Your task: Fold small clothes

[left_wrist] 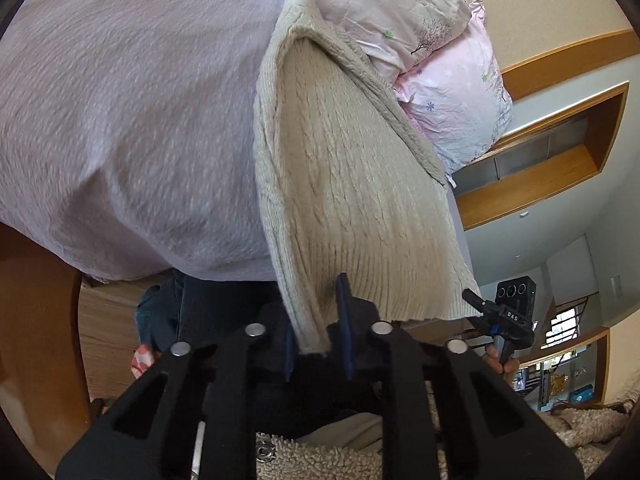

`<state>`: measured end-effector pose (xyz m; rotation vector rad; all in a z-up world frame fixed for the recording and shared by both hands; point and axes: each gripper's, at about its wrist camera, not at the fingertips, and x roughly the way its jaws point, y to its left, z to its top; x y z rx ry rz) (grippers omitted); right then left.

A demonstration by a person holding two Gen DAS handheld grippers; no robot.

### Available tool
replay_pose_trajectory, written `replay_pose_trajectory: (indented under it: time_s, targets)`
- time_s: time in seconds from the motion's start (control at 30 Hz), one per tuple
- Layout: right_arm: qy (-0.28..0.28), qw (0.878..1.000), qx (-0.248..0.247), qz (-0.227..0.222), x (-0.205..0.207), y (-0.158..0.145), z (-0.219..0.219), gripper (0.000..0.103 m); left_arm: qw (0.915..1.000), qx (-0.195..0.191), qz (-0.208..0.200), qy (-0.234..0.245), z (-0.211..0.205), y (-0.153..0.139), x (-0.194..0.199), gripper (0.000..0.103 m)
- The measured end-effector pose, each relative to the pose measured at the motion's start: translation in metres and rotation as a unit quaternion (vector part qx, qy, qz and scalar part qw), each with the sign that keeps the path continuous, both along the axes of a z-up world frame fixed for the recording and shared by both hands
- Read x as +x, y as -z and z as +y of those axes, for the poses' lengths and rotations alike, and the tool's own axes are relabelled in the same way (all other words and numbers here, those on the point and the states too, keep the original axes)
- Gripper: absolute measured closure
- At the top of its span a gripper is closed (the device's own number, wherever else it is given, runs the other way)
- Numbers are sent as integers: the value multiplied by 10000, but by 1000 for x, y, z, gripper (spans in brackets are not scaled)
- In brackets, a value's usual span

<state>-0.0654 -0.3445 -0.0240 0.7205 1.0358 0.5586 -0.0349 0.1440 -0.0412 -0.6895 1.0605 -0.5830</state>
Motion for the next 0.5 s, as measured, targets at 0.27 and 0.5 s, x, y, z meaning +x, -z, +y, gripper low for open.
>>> replay_pose_trajectory:
  time_s: [0.27, 0.5]
  targets:
    - [614, 9845, 564, -1546, 71, -84, -21, 95, 9935, 26, -1130, -98, -10, -97, 71, 94]
    - [1705, 9700, 532, -1648, 244, -95, -39, 95, 9807, 267, -1569, -1139, -23, -129, 245, 94]
